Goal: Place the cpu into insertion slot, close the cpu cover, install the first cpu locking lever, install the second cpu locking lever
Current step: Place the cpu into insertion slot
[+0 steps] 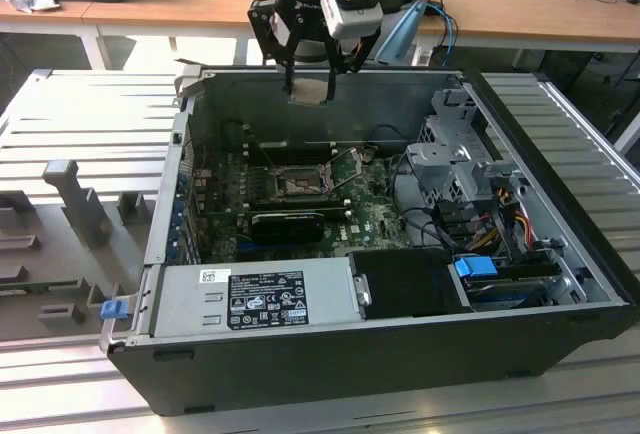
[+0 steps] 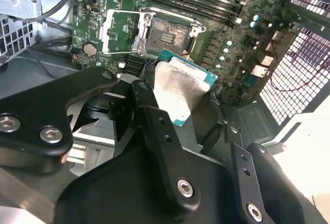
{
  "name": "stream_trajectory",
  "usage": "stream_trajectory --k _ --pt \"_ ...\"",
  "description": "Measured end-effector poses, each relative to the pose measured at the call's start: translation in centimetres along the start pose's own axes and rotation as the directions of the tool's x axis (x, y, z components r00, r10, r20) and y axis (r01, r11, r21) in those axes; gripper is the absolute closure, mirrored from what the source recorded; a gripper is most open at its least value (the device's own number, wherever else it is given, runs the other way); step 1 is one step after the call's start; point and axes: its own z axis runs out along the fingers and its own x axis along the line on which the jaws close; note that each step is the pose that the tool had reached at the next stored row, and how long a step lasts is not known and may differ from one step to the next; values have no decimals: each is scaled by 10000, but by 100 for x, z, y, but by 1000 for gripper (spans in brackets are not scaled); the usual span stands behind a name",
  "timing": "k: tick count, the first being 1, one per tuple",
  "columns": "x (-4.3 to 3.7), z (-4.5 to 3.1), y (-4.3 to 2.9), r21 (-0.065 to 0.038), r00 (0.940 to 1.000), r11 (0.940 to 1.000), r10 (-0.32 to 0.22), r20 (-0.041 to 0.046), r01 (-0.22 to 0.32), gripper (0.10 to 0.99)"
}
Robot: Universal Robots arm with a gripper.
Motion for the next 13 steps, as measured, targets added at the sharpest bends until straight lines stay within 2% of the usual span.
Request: stream_trajectory --k 6,9,13 --pt "0 0 0 -13 9983 9984 572 50 -572 557" --pt "0 5 0 -36 9903 9904 1383 118 -1382 557" --pt "0 7 0 -58 9793 9795 2016 172 -2015 557"
